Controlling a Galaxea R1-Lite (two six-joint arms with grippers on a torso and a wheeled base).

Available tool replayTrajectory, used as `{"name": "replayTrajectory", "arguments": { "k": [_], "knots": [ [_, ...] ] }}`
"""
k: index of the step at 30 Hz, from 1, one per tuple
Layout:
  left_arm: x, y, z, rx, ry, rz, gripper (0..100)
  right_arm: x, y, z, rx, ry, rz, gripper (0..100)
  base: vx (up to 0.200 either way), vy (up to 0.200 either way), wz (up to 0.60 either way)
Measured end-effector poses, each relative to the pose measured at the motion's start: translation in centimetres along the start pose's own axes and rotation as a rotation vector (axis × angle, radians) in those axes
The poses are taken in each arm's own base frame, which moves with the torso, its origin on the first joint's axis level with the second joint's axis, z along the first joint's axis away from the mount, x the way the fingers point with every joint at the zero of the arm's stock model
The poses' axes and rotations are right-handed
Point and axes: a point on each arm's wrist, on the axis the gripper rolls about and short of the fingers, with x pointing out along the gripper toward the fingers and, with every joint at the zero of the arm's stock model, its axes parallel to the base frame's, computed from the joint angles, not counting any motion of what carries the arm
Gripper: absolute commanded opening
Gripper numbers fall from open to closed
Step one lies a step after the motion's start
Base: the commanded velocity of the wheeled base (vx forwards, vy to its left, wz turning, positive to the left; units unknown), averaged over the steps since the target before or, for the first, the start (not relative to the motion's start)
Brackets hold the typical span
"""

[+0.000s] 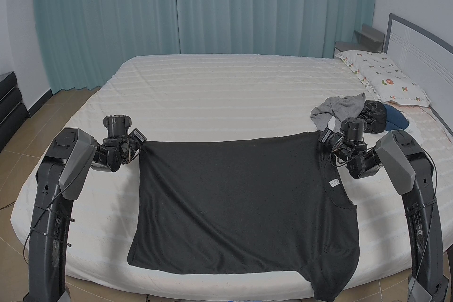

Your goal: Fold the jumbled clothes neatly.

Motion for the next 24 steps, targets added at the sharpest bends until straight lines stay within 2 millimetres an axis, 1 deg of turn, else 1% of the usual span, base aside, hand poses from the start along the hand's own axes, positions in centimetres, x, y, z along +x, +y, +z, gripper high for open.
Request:
{"name": "replayTrajectory", "arguments": {
  "k": [7,11,17,18,19,24],
  "knots": [
    [0.6,0.0,-0.4,0.001,-0.005,-0.009,0,0.9,0.2,-0.7,-0.005,-0.031,-0.009,0,0.000,0.000,0.00],
    [0.9,0.1,-0.7,0.001,-0.003,-0.011,0,1.4,0.2,-0.7,-0.006,-0.060,-0.014,0,0.000,0.000,0.00],
    [1.3,0.1,-1.2,0.003,0.000,-0.017,0,1.8,-0.2,-1.4,-0.007,-0.059,-0.022,0,0.000,0.000,0.00],
    [1.4,0.1,-1.3,0.004,0.002,-0.016,0,1.9,-0.4,-1.6,-0.007,-0.055,-0.025,100,0.000,0.000,0.00],
    [1.4,0.1,-1.4,0.004,0.003,-0.016,100,1.9,-0.4,-1.7,-0.007,-0.052,-0.027,100,0.000,0.000,0.00],
    [1.5,0.0,-1.7,0.005,0.007,-0.017,100,1.9,-0.5,-2.5,-0.007,-0.034,-0.032,100,0.000,0.000,0.00]
  ]
}}
